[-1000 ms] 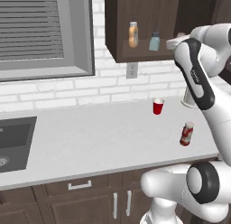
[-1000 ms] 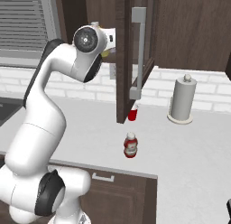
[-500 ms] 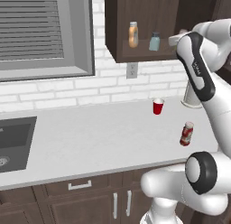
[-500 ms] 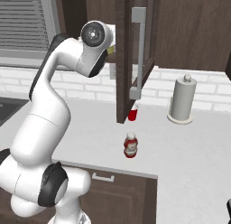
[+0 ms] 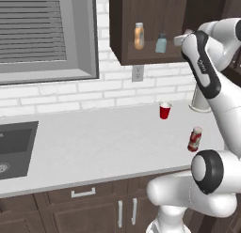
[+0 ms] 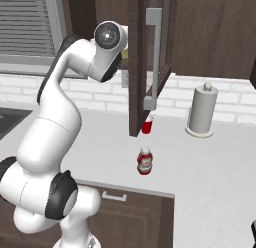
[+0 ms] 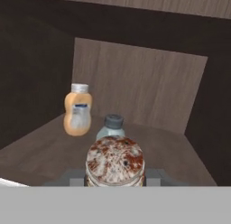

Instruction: Put the shaker and condiment bottle from the counter next to their counterparts in the cabinet.

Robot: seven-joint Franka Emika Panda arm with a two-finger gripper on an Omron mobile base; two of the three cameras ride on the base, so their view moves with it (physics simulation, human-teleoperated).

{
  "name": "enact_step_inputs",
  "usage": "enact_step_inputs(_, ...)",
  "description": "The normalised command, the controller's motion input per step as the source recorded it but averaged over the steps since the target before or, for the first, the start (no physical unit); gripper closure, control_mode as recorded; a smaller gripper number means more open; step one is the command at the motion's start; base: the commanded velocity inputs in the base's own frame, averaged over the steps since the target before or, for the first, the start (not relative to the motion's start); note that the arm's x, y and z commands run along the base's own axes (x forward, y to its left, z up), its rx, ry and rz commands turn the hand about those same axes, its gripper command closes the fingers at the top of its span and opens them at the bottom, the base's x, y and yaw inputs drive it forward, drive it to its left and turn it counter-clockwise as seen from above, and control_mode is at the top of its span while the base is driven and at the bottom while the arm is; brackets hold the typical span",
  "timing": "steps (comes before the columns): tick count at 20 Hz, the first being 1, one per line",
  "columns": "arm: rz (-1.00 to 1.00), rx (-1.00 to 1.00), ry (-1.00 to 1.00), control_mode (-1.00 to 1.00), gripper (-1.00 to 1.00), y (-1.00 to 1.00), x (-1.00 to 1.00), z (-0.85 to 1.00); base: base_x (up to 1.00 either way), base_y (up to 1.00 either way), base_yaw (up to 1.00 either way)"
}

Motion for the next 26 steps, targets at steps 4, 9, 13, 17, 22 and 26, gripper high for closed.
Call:
enact_step_inputs(4,0.00,0.00,0.00,-1.00,1.00,0.00,0.14,-0.15,0.00,0.00,0.00)
enact_step_inputs(9,0.00,0.00,0.00,-1.00,1.00,0.00,0.10,-0.18,0.00,0.00,0.00)
enact_step_inputs(13,0.00,0.00,0.00,-1.00,1.00,-0.04,0.24,-0.01,0.00,0.00,0.00)
enact_step_inputs(17,0.00,0.00,0.00,-1.00,1.00,-0.13,0.30,0.00,0.00,0.00,0.00)
enact_step_inputs(22,0.00,0.00,0.00,-1.00,1.00,-0.12,0.19,0.00,0.00,0.00,0.00)
enact_step_inputs(26,0.00,0.00,0.00,-1.00,1.00,-0.15,0.15,0.00,0.00,0.00,0.00)
